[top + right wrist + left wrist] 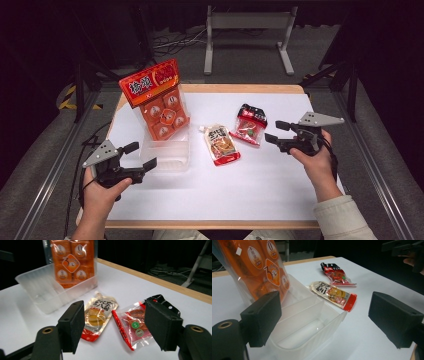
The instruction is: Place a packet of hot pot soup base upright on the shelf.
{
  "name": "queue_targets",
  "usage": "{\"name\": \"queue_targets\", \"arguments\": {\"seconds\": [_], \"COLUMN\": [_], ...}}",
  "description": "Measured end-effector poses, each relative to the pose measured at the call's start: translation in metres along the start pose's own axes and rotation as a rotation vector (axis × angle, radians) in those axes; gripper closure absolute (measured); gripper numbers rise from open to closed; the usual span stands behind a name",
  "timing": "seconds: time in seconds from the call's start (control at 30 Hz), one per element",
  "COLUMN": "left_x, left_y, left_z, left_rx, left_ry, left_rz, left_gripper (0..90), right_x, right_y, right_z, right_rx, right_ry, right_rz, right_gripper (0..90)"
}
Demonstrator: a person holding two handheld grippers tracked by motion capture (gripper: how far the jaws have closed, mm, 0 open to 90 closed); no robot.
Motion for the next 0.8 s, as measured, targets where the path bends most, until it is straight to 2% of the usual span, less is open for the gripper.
{"name": "queue_targets", "arguments": {"seconds": [0.13,0.27,0.4,0.43,0.47,0.57,0.7,0.8], "left_x": [0.002,0.005,0.007,0.007,0.008,0.009,0.011,0.011], "left_y": [0.001,0.001,-0.002,-0.002,-0.003,-0.006,-0.009,-0.010], "left_z": [0.003,0.006,0.006,0.006,0.006,0.004,0.004,0.002], "left_rx": [-0.006,-0.015,-0.018,-0.018,-0.020,-0.017,-0.003,0.004], "left_ry": [0.003,0.002,0.006,0.006,0.007,0.013,0.017,0.020], "left_rz": [-0.001,-0.003,-0.002,-0.002,-0.021,-0.035,-0.028,-0.025], "left_gripper": [10.8,10.7,10.7,10.8,10.9,11.0,11.1,11.2], "right_x": [0.000,0.001,0.006,0.007,0.009,0.011,0.018,0.023], "right_y": [0.013,0.023,0.034,0.037,0.040,0.046,0.060,0.071], "right_z": [-0.021,-0.037,-0.052,-0.054,-0.057,-0.061,-0.069,-0.076], "right_rx": [0.014,0.046,0.071,0.073,0.079,0.076,0.098,0.110], "right_ry": [-0.042,-0.056,-0.059,-0.066,-0.066,-0.047,-0.066,-0.078], "right_rz": [-0.013,-0.011,-0.030,-0.025,-0.023,-0.032,-0.024,-0.040], "right_gripper": [32.3,31.7,33.8,34.6,35.2,36.7,38.1,37.9]}}
Point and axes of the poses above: each handheld gripper's, and its own axes: z roughly backward along the jaws, x roughly out of its underside, y roughly to its right, the point moved 3 cm from there along -z, roughly forward along the jaws, and after that the axes turned 12 degrees about z, right-handed, at the moved point
